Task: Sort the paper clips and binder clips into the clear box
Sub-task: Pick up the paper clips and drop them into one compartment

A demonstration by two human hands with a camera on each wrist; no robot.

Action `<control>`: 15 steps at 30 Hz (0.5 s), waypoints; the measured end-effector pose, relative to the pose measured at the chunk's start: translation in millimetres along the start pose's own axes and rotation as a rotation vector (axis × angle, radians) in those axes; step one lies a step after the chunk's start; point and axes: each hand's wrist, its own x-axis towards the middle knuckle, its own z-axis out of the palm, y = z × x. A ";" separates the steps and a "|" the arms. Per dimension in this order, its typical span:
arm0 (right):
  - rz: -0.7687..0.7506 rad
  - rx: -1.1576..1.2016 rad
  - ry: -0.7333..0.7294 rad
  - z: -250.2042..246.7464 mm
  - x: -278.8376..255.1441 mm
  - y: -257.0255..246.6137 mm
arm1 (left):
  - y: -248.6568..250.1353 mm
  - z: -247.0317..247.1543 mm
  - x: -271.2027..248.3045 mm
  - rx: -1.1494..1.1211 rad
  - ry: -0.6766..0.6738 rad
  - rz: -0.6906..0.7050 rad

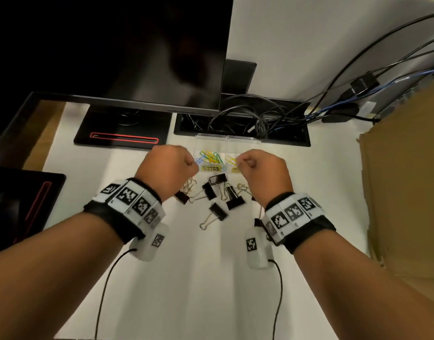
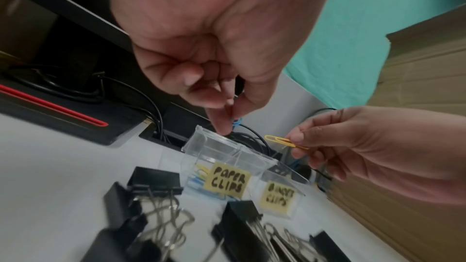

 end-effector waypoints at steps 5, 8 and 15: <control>0.002 -0.081 -0.027 17.8 33.4 -15.3 | 7.6 9.8 34.3 -0.001 0.039 0.003; -0.017 -0.071 -0.049 23.9 38.3 -15.4 | 8.7 15.6 40.5 0.055 0.032 0.035; -0.018 -0.038 0.049 -12.7 7.6 24.4 | 6.6 27.4 22.2 -0.051 0.071 0.187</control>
